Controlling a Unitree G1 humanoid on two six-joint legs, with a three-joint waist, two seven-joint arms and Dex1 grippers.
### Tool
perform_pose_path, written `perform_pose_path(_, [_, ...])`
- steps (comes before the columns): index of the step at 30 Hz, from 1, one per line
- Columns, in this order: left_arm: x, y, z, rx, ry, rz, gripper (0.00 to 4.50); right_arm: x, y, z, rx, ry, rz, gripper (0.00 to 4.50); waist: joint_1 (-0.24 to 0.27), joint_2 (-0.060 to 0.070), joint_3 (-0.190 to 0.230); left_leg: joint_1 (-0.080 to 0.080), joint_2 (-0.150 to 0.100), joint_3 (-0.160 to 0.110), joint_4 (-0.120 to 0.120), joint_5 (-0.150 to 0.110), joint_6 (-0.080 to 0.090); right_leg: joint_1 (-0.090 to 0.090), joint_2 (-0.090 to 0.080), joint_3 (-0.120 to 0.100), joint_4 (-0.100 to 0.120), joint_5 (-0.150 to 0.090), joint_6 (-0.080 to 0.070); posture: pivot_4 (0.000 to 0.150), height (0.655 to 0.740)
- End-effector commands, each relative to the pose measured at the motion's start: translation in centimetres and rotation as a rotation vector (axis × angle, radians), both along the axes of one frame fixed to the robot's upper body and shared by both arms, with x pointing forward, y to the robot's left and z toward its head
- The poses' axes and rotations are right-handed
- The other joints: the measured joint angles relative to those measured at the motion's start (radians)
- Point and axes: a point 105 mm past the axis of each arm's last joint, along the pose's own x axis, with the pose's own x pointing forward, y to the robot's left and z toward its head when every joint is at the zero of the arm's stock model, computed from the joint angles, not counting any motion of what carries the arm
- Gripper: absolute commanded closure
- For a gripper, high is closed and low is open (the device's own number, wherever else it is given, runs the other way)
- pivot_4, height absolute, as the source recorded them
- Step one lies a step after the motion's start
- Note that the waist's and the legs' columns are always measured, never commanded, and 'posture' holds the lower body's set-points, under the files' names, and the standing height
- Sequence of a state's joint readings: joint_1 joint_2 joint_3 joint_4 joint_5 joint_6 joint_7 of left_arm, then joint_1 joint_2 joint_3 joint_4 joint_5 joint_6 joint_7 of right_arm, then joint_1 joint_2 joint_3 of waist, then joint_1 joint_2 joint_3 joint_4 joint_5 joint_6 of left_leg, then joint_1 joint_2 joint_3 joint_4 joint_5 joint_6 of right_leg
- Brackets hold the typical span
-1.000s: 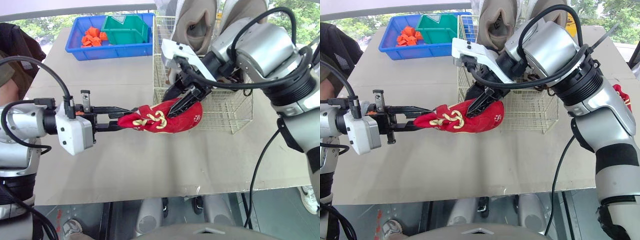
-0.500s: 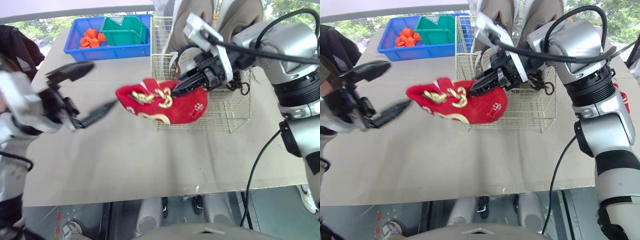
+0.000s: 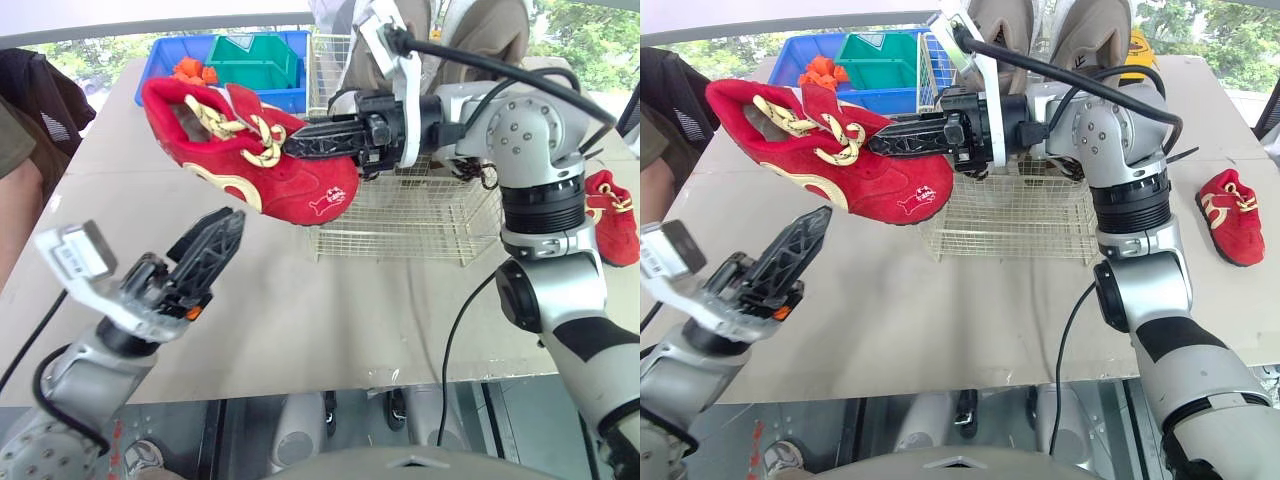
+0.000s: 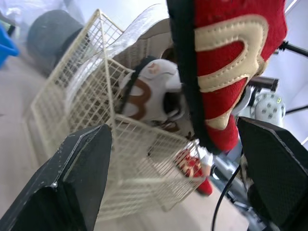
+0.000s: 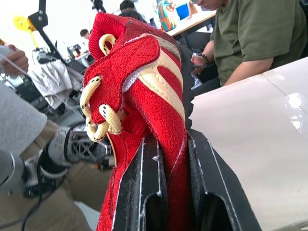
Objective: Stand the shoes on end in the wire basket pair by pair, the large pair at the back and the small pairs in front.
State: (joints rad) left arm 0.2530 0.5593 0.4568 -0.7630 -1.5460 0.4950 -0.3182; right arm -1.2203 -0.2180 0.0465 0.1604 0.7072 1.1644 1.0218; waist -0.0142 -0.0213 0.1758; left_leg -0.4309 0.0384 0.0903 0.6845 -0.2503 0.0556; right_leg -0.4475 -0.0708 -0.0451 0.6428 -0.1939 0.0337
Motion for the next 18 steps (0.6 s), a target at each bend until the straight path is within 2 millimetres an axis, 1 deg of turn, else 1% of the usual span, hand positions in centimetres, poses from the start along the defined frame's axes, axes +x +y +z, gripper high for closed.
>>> perform_pose_path(1, [0.3, -1.2, 1.5, -0.027, -0.070, -0.011, 0.05, -0.9, -0.2, 1.8, 0.069, -0.062, 0.015, 4.50, 0.001, 0.000, 0.000, 0.000, 0.000, 0.000, 0.000, 0.000, 0.000, 0.000, 0.000, 0.000, 0.000, 0.001, 0.001, 0.150, 0.7400])
perform_pose_path(3, [0.7, -1.4, 2.0, -0.040, -0.086, -0.020, 0.05, -0.9, -0.2, 1.6, 0.068, -0.060, 0.008, 4.50, 0.001, 0.000, 0.000, 0.000, 0.000, 0.000, 0.000, 0.000, 0.000, 0.000, 0.000, 0.000, -0.001, 0.001, 0.002, 0.150, 0.7400])
perform_pose_path(5, [1.3, -1.1, 2.8, -0.086, -0.101, -0.020, 0.05, -1.1, -0.3, 1.3, 0.068, -0.069, 0.001, 4.50, 0.001, 0.000, 0.000, 0.000, 0.000, 0.000, 0.000, 0.000, 0.000, 0.000, 0.001, 0.000, -0.001, 0.001, 0.002, 0.150, 0.7400])
perform_pose_path(6, [1.6, -1.0, 3.1, -0.103, -0.105, -0.015, 0.56, -1.1, -0.3, 1.3, 0.068, -0.071, -0.002, 4.50, 0.001, 0.000, 0.000, 0.000, 0.000, 0.001, 0.000, 0.000, 0.000, 0.000, 0.001, 0.000, -0.001, 0.001, 0.002, 0.150, 0.7400])
perform_pose_path(7, [1.7, -0.9, 3.2, -0.104, -0.108, -0.020, 0.81, -1.1, -0.4, 1.2, 0.070, -0.069, -0.011, 4.50, 0.001, 0.000, 0.000, 0.000, 0.000, 0.000, 0.000, 0.000, 0.000, 0.000, 0.001, 0.000, -0.001, 0.001, 0.002, 0.150, 0.7400])
perform_pose_path(9, [1.6, -1.0, 3.3, -0.091, -0.109, -0.040, 1.64, -1.0, -0.6, 1.1, 0.076, -0.064, -0.024, 4.50, -0.001, 0.000, 0.000, 0.000, 0.000, 0.001, 0.000, 0.000, 0.000, 0.000, 0.001, 0.001, -0.001, 0.001, 0.003, 0.150, 0.7400])
perform_pose_path(10, [1.7, -1.0, 3.3, -0.089, -0.109, -0.046, 2.23, -1.1, -0.6, 1.1, 0.078, -0.063, -0.028, 4.50, 0.000, 0.000, 0.000, 0.000, 0.000, 0.001, 0.000, 0.000, 0.000, 0.000, 0.001, 0.001, -0.001, 0.001, 0.003, 0.150, 0.7400])
perform_pose_path(11, [1.7, -1.0, 3.3, -0.091, -0.109, -0.047, 2.62, -1.1, -0.7, 1.1, 0.079, -0.062, -0.028, 4.50, 0.000, 0.000, 0.000, 0.000, 0.000, 0.001, 0.000, 0.000, 0.000, 0.000, 0.001, 0.001, -0.001, 0.001, 0.003, 0.150, 0.7400])
perform_pose_path(12, [1.8, -0.9, 3.4, -0.090, -0.112, -0.046, 3.21, -1.1, -0.8, 1.1, 0.081, -0.066, -0.034, 4.50, 0.000, 0.000, 0.000, 0.000, 0.000, 0.001, 0.000, 0.000, 0.000, 0.000, 0.001, 0.001, -0.001, 0.001, 0.003, 0.150, 0.7400])
perform_pose_path(13, [1.8, -0.9, 3.4, -0.083, -0.116, -0.046, 3.56, -0.9, -0.8, 1.0, 0.081, -0.071, -0.049, 4.50, 0.001, 0.000, 0.000, 0.000, 0.000, 0.001, 0.000, 0.000, 0.000, 0.000, 0.001, 0.001, 0.000, 0.001, 0.003, 0.150, 0.7400])
perform_pose_path(14, [1.9, -0.8, 3.5, -0.075, -0.120, -0.048, 3.86, -0.9, -1.0, 1.1, 0.085, -0.072, -0.055, 3.84, 0.001, 0.000, 0.000, 0.000, 0.000, 0.001, 0.000, 0.000, 0.000, 0.000, 0.001, 0.001, -0.001, 0.001, 0.003, 0.150, 0.7400])
perform_pose_path(15, [1.9, -0.7, 3.6, -0.068, -0.126, -0.047, 3.89, -1.1, -1.2, 1.2, 0.099, -0.078, -0.052, 3.61, 0.001, -0.001, 0.000, 0.000, 0.000, 0.001, 0.000, 0.000, 0.000, 0.000, 0.001, 0.001, 0.000, 0.001, 0.003, 0.150, 0.7400])
perform_pose_path(18, [2.2, 0.4, 4.3, -0.058, -0.146, -0.032, 3.89, -1.7, -2.3, 1.4, 0.143, -0.151, -0.059, 2.35, 0.005, -0.001, -0.001, 0.000, 0.000, 0.000, 0.000, 0.000, 0.000, 0.000, 0.001, 0.000, -0.001, 0.001, 0.003, 0.150, 0.7400])
